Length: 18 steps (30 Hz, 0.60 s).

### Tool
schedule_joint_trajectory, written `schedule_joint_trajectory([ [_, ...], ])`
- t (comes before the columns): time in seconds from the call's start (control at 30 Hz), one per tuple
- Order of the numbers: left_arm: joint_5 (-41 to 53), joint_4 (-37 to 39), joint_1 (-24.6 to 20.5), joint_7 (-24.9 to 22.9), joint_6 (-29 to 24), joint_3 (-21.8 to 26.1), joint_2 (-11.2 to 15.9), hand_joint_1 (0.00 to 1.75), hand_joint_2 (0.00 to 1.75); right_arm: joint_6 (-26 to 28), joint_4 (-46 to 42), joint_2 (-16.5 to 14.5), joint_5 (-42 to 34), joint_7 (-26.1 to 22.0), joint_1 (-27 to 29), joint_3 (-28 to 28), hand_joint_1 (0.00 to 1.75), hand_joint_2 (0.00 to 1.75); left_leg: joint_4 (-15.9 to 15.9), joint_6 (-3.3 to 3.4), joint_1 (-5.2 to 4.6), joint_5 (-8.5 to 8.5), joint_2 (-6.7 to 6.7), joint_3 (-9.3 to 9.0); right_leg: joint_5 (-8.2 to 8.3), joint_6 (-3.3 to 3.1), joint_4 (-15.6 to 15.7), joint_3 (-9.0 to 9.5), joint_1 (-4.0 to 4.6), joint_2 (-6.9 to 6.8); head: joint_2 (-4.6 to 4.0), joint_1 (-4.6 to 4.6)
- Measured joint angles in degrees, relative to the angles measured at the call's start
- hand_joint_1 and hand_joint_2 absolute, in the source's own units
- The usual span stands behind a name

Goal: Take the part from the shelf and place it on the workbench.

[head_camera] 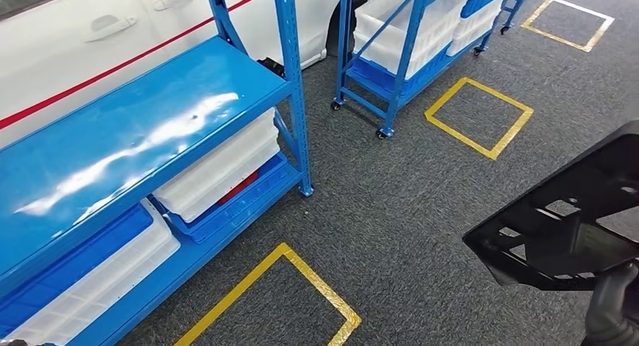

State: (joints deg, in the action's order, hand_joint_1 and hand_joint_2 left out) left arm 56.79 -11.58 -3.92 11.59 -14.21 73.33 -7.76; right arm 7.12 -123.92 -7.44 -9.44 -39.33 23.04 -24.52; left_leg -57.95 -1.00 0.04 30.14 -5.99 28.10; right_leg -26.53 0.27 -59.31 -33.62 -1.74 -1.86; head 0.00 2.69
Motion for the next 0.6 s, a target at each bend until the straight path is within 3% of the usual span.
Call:
schedule_joint_trajectory([
  [0.03, 0.1, 0.0, 0.0, -0.2, -0.4, 0.0, -0.2, 0.0, 0.0, -0.2, 0.0, -0.4, 0.3, -0.1, 0.0, -0.2, 1.75, 1.75, -1.7, -0.23, 0.19, 1.35, 1.35, 0.72, 0.2, -0.38, 0.1, -0.14, -0.11, 0.58, 0.0, 0.0],
  [0.1, 0.2, 0.0, 0.1, -0.6, -1.0, 0.0, -0.6, 0.0, 0.0, -0.7, 0.0, -1.2, 0.9, -0.2, -0.1, -0.4, 1.75, 1.75, -8.9, -0.5, 0.43, 5.54, 4.52, 3.88, 0.51, -0.88, 0.2, -0.52, -0.06, 1.86, 0.0, 0.0],
  [0.17, 0.2, 0.0, 0.3, -0.9, -1.6, 0.0, -0.9, 0.0, 0.0, -1.3, 0.0, -1.7, 1.3, -0.3, -0.1, -0.5, 1.75, 1.75, -16.0, -0.49, 0.47, 8.13, 5.51, 7.13, 0.68, -1.09, 0.2, -0.81, 0.13, 3.36, 0.0, 0.0],
  [0.2, 0.2, 0.0, 0.3, -1.2, -2.0, 0.0, -1.1, 0.0, 0.0, -1.6, 0.1, -2.0, 1.4, -0.3, -0.1, -0.5, 1.75, 1.75, -16.8, -0.39, 0.47, 7.7, 5.63, 7.56, 0.76, -1.09, 0.2, -0.85, 0.21, 4.18, 0.0, 0.0],
  [0.23, 0.3, 0.0, 0.4, -1.5, -2.6, 0.0, -1.3, 0.0, 0.0, -1.9, 0.1, -2.1, 1.5, -0.3, -0.1, -0.5, 1.75, 1.75, -15.1, -0.23, 0.48, 6.11, 5.81, 6.85, 0.82, -1.03, 0.2, -0.83, 0.25, 5.01, 0.0, 0.0],
  [0.27, 0.4, 0.0, 0.4, -2.0, -3.3, 0.0, -1.6, 0.0, 0.0, -2.2, 0.1, -2.3, 1.7, -0.2, -0.2, -0.5, 1.75, 1.75, -11.5, 0.0, 0.5, 3.76, 6.45, 5.23, 0.91, -0.9, 0.2, -0.77, 0.26, 5.85, 0.0, 0.0],
  [0.33, 0.6, 0.0, 0.3, -2.9, -5.0, 0.0, -2.2, 0.0, 0.0, -2.8, 0.3, -2.4, 2.2, -0.2, -0.6, -0.5, 1.75, 1.75, -3.4, 0.47, 0.64, 0.08, 9.57, 1.96, 1.13, -0.47, 0.0, -0.9, 0.32, 7.36, 0.0, 0.0],
  [0.4, 0.9, 0.0, 0.2, -3.7, -6.6, 0.0, -2.9, 0.0, 0.0, -3.0, 0.7, -2.5, 2.7, -0.2, -1.2, -0.4, 1.75, 1.75, -0.1, 0.75, 0.58, -0.76, 11.46, 0.89, 1.57, 0.3, 0.0, -1.42, 0.29, 8.71, 0.0, 0.0],
  [0.47, 0.9, 0.0, 0.0, -4.0, -7.5, 0.0, -3.6, 0.0, 0.0, -2.9, 1.1, -2.5, 3.2, -0.3, -1.6, -0.3, 1.75, 1.75, 0.3, 1.3, 0.47, -1.06, 10.25, 0.8, 2.07, 1.2, 0.2, -1.91, 0.09, 9.62, 0.0, -0.01],
  [0.53, 1.0, 0.0, 0.0, -4.1, -7.9, 0.0, -4.2, 0.0, 0.0, -2.7, 1.5, -2.5, 3.4, -0.3, -2.0, -0.2, 1.75, 1.75, 0.9, 2.1, 0.51, -1.69, 8.66, 0.66, 0.87, 1.63, -1.5, -2.93, 0.21, 7.18, 0.0, -0.03],
  [0.6, 1.1, 0.0, 0.1, -4.4, -8.4, 0.0, -4.7, 0.0, 0.0, -2.0, 1.9, -2.3, 3.4, -0.3, -2.6, 0.2, 1.75, 1.75, 1.2, 2.58, 0.31, -2.0, 6.88, 0.77, -2.72, 1.73, -7.3, -5.52, 0.44, 3.6, 0.0, -0.03],
])
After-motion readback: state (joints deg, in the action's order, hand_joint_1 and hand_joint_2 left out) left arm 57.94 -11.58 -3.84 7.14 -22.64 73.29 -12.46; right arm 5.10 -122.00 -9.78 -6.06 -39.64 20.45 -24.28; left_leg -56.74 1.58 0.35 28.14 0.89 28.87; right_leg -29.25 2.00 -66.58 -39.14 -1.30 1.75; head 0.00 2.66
